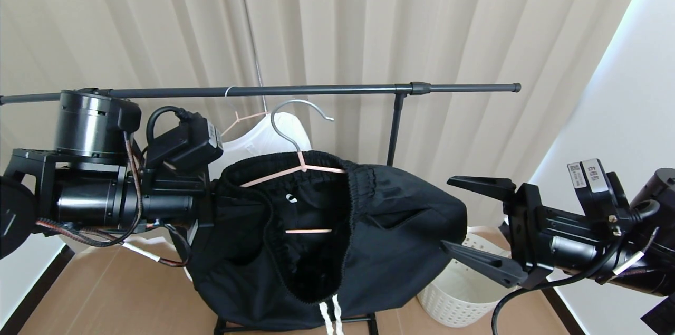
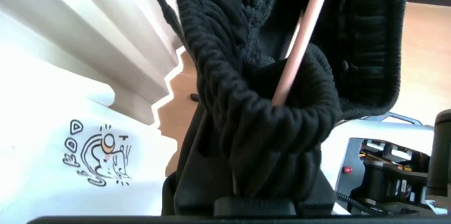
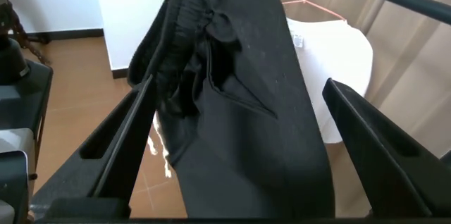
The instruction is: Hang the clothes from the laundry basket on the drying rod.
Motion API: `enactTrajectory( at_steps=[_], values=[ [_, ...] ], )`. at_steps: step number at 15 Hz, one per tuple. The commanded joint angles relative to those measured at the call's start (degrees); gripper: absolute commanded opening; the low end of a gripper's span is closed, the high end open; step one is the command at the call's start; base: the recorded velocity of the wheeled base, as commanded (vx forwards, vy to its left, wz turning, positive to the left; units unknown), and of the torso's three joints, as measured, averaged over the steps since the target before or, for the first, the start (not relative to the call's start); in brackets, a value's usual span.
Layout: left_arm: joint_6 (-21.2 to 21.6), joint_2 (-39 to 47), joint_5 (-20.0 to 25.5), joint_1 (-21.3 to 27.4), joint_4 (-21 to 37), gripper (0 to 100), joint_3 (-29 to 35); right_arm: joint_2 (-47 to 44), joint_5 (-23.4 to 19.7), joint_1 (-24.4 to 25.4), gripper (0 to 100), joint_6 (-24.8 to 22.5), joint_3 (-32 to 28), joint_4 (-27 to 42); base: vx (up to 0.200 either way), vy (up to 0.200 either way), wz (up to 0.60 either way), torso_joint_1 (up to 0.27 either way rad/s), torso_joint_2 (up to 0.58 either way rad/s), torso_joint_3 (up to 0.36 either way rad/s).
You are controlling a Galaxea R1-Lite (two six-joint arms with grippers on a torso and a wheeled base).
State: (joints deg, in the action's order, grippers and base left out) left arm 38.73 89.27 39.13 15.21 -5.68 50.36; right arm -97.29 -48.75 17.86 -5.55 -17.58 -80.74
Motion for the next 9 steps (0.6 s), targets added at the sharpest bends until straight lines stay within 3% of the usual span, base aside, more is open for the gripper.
enactTrajectory(
  at_steps=[1, 9],
  values=[
    [-0.15, -0.06, -0.02, -0.71, -1.0, 0, -1.58, -2.99, -0.03, -1.07, 100, 0.01, -0.7, -0.03, 0.0, 0.0, 0.0, 0.0, 0.0, 0.0],
    [-3.75, -0.68, 0.24, -2.47, -1.09, 0, -1.67, -9.49, -0.03, -1.42, 100, -0.08, -1.84, -0.03, 0.0, 0.0, 0.0, 0.0, 0.0, 0.0]
  ],
)
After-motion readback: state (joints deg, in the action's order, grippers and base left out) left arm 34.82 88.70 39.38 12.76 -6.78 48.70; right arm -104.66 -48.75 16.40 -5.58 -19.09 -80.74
